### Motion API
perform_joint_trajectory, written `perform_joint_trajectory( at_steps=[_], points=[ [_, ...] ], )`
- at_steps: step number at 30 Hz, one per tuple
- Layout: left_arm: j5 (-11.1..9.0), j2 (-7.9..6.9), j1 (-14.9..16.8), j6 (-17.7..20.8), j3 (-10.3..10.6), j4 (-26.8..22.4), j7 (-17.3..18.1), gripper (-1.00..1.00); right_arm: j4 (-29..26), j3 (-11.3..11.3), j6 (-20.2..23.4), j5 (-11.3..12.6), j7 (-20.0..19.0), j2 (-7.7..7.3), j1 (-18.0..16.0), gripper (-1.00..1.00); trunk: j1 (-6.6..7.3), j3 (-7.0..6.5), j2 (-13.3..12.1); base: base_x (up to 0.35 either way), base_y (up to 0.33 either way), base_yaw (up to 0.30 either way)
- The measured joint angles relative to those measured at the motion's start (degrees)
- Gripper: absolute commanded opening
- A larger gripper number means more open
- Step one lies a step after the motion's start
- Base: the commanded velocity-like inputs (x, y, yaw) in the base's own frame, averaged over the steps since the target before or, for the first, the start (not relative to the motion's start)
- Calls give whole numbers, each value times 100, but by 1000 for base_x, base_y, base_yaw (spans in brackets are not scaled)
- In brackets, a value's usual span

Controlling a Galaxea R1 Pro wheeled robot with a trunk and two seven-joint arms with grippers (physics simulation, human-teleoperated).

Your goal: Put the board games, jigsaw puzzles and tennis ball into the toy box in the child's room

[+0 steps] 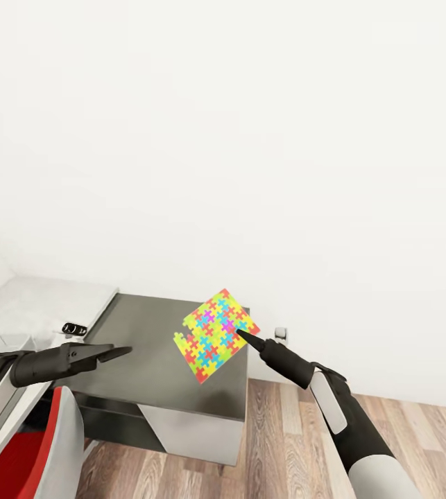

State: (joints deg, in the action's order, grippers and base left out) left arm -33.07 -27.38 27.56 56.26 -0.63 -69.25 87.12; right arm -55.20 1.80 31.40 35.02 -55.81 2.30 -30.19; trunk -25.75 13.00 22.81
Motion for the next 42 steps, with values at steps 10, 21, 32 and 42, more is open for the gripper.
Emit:
perform_joint_trajectory(
  at_steps=[10, 21, 32, 42],
  points=[
    [-8, 6, 0, -4, 7, 0, 4, 100, 0, 0, 0, 15, -102, -79, 0, -100, 0, -6, 0, 0, 0, 0],
    [-5, 7, 0, -9, 8, 0, 7, 100, -2, 0, -45, 26, -144, -85, 1, -100, 0, -45, 0, 0, 0, 0],
    [-10, 12, 0, -9, 27, 0, 9, 100, 0, 0, -399, 17, -428, -85, 8, -100, 0, -147, 0, 0, 0, 0],
    [-10, 9, 0, -9, 30, 0, 2, 100, 0, 0, -417, 16, -466, -85, 9, -100, 0, -242, 0, 0, 0, 0]
  ],
)
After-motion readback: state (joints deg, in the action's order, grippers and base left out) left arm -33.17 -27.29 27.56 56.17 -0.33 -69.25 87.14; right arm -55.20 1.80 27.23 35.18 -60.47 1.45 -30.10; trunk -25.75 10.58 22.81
